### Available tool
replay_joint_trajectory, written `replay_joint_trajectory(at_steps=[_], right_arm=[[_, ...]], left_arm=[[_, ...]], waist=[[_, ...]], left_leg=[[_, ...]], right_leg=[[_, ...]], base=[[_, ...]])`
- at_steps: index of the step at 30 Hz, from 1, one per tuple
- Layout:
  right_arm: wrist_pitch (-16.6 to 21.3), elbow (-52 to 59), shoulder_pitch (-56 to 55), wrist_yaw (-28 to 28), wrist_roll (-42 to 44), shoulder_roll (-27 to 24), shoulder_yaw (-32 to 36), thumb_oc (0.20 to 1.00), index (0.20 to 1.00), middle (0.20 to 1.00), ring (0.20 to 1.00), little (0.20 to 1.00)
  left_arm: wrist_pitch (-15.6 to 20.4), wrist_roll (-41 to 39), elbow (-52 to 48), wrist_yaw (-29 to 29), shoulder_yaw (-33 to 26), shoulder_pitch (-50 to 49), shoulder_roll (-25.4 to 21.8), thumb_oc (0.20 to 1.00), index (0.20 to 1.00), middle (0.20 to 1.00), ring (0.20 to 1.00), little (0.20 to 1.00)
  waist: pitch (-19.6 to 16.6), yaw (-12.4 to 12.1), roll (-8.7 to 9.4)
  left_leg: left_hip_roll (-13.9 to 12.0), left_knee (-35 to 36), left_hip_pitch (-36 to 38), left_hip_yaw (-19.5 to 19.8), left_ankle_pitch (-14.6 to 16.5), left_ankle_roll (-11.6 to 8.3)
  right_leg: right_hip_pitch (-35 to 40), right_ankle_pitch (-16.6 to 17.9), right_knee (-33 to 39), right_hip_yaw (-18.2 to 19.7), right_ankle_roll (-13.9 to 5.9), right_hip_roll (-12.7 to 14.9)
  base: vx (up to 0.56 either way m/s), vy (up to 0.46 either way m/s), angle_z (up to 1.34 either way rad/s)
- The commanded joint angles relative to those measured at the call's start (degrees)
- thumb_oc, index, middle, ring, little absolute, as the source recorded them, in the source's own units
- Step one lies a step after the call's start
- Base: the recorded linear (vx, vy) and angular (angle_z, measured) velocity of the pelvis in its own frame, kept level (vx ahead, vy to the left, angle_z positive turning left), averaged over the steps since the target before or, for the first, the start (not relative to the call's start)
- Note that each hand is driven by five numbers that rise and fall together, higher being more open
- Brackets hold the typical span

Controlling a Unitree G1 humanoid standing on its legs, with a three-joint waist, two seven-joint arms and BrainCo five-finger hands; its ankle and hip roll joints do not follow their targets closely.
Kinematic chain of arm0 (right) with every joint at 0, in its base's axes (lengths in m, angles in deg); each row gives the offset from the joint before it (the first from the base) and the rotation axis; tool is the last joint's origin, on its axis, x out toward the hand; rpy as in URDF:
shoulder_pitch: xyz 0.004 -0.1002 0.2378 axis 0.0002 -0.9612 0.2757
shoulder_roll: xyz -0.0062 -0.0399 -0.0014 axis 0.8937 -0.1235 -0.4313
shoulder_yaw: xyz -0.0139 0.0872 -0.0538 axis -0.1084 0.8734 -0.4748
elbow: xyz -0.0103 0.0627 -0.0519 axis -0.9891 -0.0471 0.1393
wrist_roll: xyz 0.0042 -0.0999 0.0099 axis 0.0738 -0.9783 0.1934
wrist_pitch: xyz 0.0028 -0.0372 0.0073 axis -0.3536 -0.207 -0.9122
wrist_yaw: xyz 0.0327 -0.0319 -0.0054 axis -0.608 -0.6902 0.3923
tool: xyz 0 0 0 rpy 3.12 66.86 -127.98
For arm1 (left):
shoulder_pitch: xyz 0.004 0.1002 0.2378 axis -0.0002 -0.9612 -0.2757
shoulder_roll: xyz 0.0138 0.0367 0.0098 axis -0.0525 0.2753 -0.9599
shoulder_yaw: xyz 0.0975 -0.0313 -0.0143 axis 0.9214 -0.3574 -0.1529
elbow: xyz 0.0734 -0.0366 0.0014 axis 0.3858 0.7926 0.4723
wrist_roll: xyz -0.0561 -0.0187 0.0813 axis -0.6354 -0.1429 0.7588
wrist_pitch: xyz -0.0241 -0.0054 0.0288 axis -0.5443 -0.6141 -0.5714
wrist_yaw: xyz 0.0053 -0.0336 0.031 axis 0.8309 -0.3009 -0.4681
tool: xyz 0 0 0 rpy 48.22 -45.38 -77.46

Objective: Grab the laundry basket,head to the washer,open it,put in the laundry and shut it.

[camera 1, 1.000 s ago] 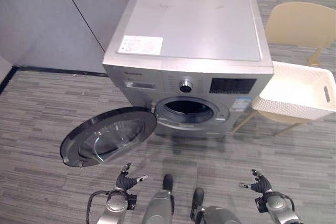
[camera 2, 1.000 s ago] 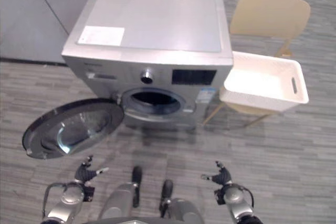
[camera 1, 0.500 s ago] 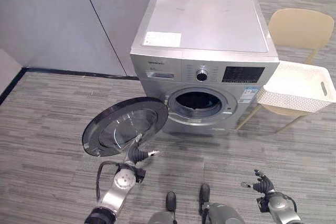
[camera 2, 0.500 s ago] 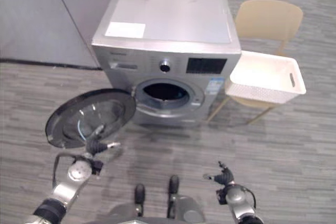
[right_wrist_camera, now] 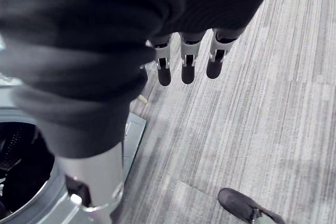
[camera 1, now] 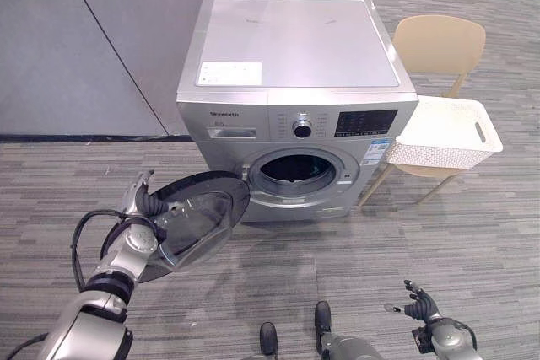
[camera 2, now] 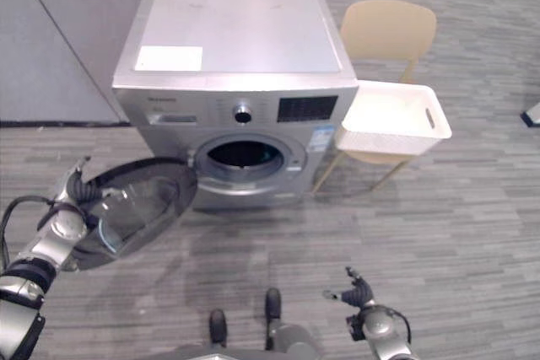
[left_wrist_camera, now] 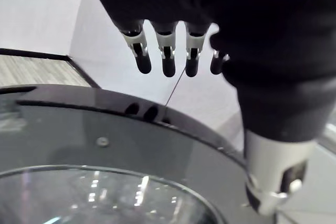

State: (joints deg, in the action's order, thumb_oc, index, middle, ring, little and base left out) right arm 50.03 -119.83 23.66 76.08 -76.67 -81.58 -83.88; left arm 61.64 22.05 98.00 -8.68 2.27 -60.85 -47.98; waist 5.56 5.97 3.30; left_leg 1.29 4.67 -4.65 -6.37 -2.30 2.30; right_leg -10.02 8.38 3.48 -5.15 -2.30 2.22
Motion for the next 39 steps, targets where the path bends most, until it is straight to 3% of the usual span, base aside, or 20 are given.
replay_joint_trajectory(at_steps=[1, 5, 9, 12, 14, 15, 20, 24, 29, 33, 37, 39], right_arm=[[1.04, -0.44, 2.26, 0.28, -1.97, -1.66, -0.45, 1.0, 1.0, 1.0, 1.0, 1.0], [0.61, -1.8, 3.23, 0.33, -1.91, -1.24, -1.04, 1.0, 1.0, 1.0, 1.0, 1.0], [0.1, -2.9, 4.67, -0.04, -2.01, -0.72, -0.96, 1.0, 1.0, 1.0, 1.0, 1.0], [-0.32, -1.86, 4.46, -0.54, -2.75, 0.44, 0.2, 1.0, 1.0, 1.0, 1.0, 1.0], [-0.51, -1.44, 4.18, -0.7, -3.05, 0.77, 0.6, 1.0, 1.0, 1.0, 1.0, 1.0], [-0.85, 1.38, 2.65, -0.65, -4.27, 1.46, 1.87, 1.0, 1.0, 1.0, 1.0, 1.0], [-0.91, 3.4, 1.58, -0.4, -5.51, 1.98, 1.97, 1.0, 1.0, 1.0, 1.0, 1.0], [-1.19, 2.71, 2.7, -1.49, -5.64, 1.93, 0.69, 1.0, 1.0, 1.0, 1.0, 1.0], [-1.49, 1.84, 2.98, -2.13, -5.91, 0.8, -0.18, 1.0, 1.0, 1.0, 1.0, 1.0], [-2.0, 0.06, 5.59, -2.85, -5.46, -1.28, -2.38, 1.0, 1.0, 1.0, 1.0, 1.0], [-0.76, 0.62, 7.61, -3.95, -2.94, -3.56, -3.8, 1.0, 1.0, 1.0, 1.0, 1.0], [-0.47, 0.85, 7.65, -4.08, -2.57, -3.61, -3.87, 1.0, 1.0, 1.0, 1.0, 1.0]], left_arm=[[0.53, 0.67, 3.2, 1.81, 0.03, 5.58, -1.96, 1.0, 1.0, 1.0, 1.0, 1.0], [0.22, -1.07, 6.66, 3.34, -0.98, 4.53, -0.13, 1.0, 1.0, 1.0, 1.0, 1.0], [0.19, -2.56, 5.6, 4.39, -2.62, -0.74, 5.08, 1.0, 1.0, 1.0, 1.0, 1.0], [1.02, -8.36, -5.91, 3.4, -4.96, -9.73, 14.23, 1.0, 1.0, 1.0, 1.0, 1.0], [1.27, -10.21, -9.31, 3.91, -5.21, -12.07, 16.16, 1.0, 1.0, 1.0, 1.0, 1.0], [1.95, -14.34, -21.67, 7.38, -4.01, -21.34, 20.53, 1.0, 1.0, 1.0, 1.0, 1.0], [1.93, -16.08, -31.05, 11.73, 0.17, -26.16, 22.34, 1.0, 1.0, 1.0, 1.0, 1.0], [2.08, -15.37, -35.25, 11.51, 5.05, -20.61, 23.41, 1.0, 1.0, 1.0, 1.0, 1.0], [2.13, -11.61, -32.05, 7.95, 7.36, -12.16, 23.62, 1.0, 1.0, 1.0, 1.0, 1.0], [0.89, -7.63, -16.45, 1.51, 8.13, 2.31, 20.41, 1.0, 1.0, 1.0, 1.0, 1.0], [0.57, -7.61, 2.74, -1.71, 8.66, 20.26, 11.23, 1.0, 1.0, 1.0, 1.0, 1.0], [0.71, -7.73, 3.56, -2.06, 8.37, 21.77, 10.13, 1.0, 1.0, 1.0, 1.0, 1.0]], waist=[[0.68, -0.54, -0.68], [0.85, -0.62, -0.41], [1.13, -1.28, -0.38], [1.34, -2.59, -1.0], [1.43, -2.83, -1.14], [1.53, -3.69, -1.71], [1.67, -3.88, -2.58], [2.18, -2.72, -3.71], [2.52, -0.41, -4.52], [3.54, 2.63, -4.66], [4.31, 5.46, -3.98], [4.46, 5.6, -3.87]], left_leg=[[-1.21, 0.33, -3.9, 0.87, 1.89, -2.73], [-1.41, 0.33, -5.04, 0.58, 1.58, -2.74], [-1.26, 0.33, -4.42, 0.28, 1.88, -2.68], [-0.95, 0.33, -2.93, 0.74, 2.18, -2.5], [-0.9, 0.33, -2.59, 0.92, 2.17, -2.44], [-0.68, 0.33, -1.54, 1.38, 2.23, -2.22], [-0.78, 0.33, -0.66, 1.55, 2.15, -2.3], [-1.22, 0.33, -0.99, 0.86, 1.96, -2.57], [-1.72, 0.33, -1.55, -1.13, 2.06, -2.66], [-2.28, 0.33, -5.45, -4.06, 1.33, -2.86], [-2.82, 0.33, -10.81, -5.23, 0.05, -3.43], [-2.82, 0.33, -11.39, -5.21, -0.05, -3.45]], right_leg=[[-0.24, -10.12, -7.22, 1.68, -6.75, 2.54], [-1.12, -9.72, -7.07, 2.03, -6.83, 2.47], [-0.76, -10.09, -7.42, 2.2, -6.59, 2.46], [0.66, -10.97, -7.77, 1.59, -5.99, 2.58], [0.99, -11.18, -7.86, 1.44, -5.84, 2.57], [2.41, -11.64, -7.67, 1.02, -5.46, 2.51], [3.54, -12.14, -7.42, 0.8, -5.07, 2.43], [2.79, -12.07, -7.24, 1.62, -4.77, 2.17], [0.77, -11.16, -6.62, 3.89, -4.86, 1.75], [-5.12, -8.9, -6.25, 8.15, -5.52, 0.83], [-10.61, -6.29, -4.78, 10.56, -6.32, 0.41], [-10.98, -6.0, -4.55, 10.68, -6.39, 0.47]], base=[[-0.02, 0.035, -0.22], [-0.01, 0.013, -0.16], [0.01, -0.003, -0.03], [0.02, -0.039, -0.02], [0.02, -0.07, 0.08], [0.03, -0.094, 0.11], [0.03, -0.083, 0.16], [0.0, -0.066, -0.08], [0.01, -0.007, -0.28], [-0.04, 0.036, -0.53], [-0.04, 0.02, -0.71], [-0.03, -0.005, -0.31]])
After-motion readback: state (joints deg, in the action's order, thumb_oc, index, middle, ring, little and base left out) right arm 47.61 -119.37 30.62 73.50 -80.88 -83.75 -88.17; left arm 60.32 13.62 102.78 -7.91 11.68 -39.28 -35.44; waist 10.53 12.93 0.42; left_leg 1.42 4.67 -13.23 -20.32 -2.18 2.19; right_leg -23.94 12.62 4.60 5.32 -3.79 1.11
